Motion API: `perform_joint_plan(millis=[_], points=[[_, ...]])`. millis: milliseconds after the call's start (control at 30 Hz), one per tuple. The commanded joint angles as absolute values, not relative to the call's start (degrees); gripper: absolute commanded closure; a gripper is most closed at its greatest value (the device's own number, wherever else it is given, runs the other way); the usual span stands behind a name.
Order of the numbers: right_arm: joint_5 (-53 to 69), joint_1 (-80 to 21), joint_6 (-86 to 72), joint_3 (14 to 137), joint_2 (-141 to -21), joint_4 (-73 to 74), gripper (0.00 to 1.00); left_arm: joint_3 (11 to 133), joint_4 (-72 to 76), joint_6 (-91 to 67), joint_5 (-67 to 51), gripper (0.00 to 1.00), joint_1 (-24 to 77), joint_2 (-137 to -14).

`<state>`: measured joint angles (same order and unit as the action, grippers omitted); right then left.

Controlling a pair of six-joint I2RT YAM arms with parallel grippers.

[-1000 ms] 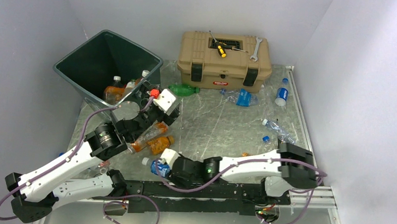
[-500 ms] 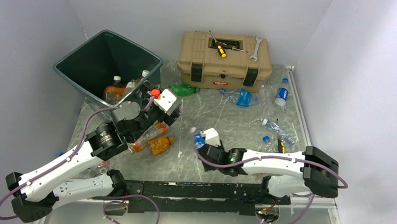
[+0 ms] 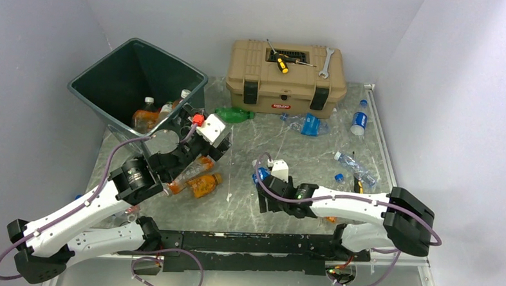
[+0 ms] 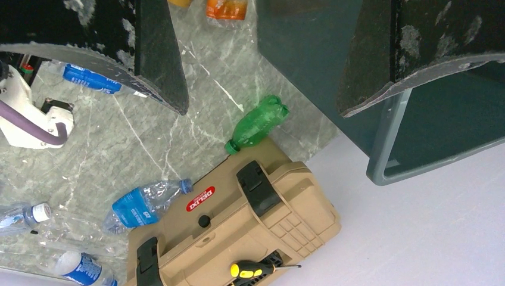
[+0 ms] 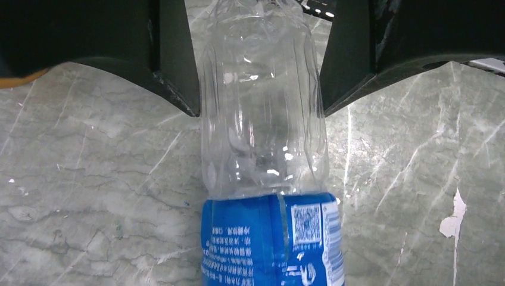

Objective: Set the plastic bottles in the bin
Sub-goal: Pick up the plastic bottle from the corner of the board.

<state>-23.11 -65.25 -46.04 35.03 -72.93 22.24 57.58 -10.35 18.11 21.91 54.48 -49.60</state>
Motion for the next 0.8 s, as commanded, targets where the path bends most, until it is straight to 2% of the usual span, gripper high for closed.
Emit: perform_joint_plan(millis=[0,533,700,767], points=[[-19.7,-63.7,-44.8,35.8,-73.9,19.8,0.25,58.2,-8.3,17.8,22.5,0.01,55.0,-49.4],[-12.5,-60.8,-34.2,44.1,-83.2,27.1,0.23,58.7,-9.2,17.7,21.7,0.01,55.2,-51.1],[-12.0,-60.3,-32.4,45.8,-82.9,28.9,0.42,58.6,-9.2,17.6,21.9,0.01,55.4,-51.1],[-13.3,-60.2,-32.3,46.4,-81.0,29.9,0.46,58.6,-9.2,17.7,21.9,0.01,55.5,-51.2]])
